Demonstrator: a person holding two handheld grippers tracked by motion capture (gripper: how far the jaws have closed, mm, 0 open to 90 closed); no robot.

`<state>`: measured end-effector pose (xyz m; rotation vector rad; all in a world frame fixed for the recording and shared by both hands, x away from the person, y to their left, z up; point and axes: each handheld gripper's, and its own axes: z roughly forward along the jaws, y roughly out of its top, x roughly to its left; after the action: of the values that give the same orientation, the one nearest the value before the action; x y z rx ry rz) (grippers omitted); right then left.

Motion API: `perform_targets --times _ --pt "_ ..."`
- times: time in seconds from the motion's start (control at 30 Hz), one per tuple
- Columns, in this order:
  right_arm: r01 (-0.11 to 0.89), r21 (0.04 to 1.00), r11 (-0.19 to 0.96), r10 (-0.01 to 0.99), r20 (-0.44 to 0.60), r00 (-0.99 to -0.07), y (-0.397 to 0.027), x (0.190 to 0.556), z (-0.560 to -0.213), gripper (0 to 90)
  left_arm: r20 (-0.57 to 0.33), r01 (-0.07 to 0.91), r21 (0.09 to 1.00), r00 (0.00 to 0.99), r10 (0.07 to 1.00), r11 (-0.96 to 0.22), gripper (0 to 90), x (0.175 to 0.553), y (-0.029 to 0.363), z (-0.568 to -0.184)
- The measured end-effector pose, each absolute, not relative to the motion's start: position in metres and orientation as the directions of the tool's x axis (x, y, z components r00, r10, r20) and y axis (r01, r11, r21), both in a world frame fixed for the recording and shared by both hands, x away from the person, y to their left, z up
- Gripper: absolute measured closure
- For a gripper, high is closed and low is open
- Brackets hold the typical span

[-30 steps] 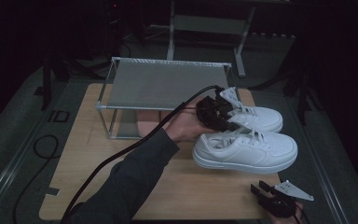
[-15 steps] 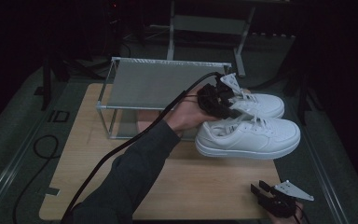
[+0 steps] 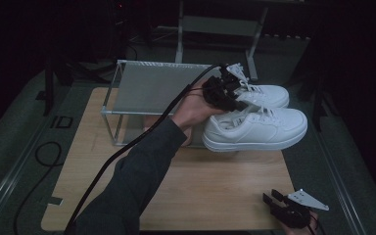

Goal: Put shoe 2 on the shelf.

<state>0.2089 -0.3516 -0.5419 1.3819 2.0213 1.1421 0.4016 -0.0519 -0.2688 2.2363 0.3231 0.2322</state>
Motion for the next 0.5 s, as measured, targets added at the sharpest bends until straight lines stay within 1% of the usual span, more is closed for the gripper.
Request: perform_targets --times 0.5 --pt "0.549 0.820 0.160 0.910 0.094 -0.405 -0.351 0.209 -0.542 55.4 0.068 0.203 0.771 0.916 0.395 -0.603 76.6 0.418 -0.041 -0.265"
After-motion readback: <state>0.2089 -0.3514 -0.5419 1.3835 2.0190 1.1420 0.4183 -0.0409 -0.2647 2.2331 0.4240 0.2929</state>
